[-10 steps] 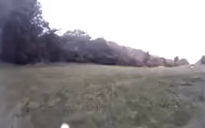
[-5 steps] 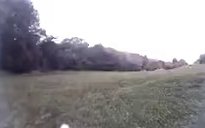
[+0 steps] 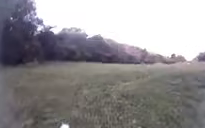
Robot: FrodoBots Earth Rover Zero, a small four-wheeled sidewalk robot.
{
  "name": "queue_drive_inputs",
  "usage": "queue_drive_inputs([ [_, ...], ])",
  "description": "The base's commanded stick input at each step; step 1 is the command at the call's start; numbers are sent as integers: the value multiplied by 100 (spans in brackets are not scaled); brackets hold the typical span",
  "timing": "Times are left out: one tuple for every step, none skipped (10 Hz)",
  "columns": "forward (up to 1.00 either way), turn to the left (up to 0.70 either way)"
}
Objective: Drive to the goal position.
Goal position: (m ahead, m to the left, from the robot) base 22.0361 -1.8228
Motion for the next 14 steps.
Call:
queue_drive_inputs([
  [70,-12],
  [70,-34],
  [70,-35],
  [70,-33],
  [70,-28],
  [70,0],
  [70,0],
  [70,0],
  [70,-11],
  [70,-18],
  [70,-29],
  [70,-22],
  [70,-3],
  [70,-1],
])
